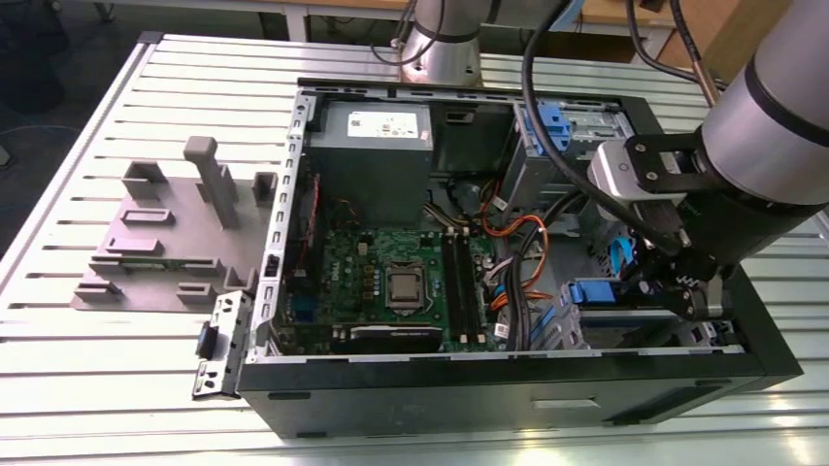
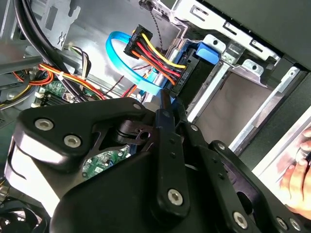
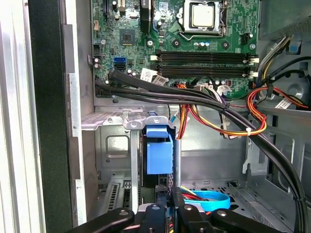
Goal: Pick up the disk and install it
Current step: 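Insert the second disk wire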
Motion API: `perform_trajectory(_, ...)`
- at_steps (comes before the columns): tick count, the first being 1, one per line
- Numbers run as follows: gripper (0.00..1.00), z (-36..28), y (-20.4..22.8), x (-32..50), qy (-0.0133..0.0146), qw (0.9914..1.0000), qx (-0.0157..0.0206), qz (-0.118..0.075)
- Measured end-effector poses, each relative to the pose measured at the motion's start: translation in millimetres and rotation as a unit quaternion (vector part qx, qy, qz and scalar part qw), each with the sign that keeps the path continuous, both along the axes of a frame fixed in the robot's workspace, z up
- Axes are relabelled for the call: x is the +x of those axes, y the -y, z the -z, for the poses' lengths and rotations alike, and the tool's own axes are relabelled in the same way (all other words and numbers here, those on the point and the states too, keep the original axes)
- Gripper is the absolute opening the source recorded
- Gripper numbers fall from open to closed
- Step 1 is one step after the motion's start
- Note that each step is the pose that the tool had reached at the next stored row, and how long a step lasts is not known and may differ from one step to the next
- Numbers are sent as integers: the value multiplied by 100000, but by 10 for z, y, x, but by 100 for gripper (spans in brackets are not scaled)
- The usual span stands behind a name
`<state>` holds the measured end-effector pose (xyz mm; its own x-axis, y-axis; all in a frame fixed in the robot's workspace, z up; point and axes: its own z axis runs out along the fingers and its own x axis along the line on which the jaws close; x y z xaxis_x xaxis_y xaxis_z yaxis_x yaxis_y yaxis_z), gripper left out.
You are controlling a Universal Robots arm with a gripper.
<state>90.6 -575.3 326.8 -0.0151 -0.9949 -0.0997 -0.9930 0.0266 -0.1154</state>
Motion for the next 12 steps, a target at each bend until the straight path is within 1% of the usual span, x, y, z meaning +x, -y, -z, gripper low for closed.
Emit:
perform_trajectory(3, 17, -4, 1, 0, 3, 100000, 22, -1)
perform_trajectory(4, 24, -11, 0, 0, -2, 100000, 16, 2)
perform_trajectory(6, 24, -31, 0, 0, -2, 100000, 16, -1)
perform_trajectory(10, 24, -94, 0, 0, -11, 100000, 41, -1)
perform_trajectory(12, 24, -136, 0, 0, -29, 100000, 54, 0)
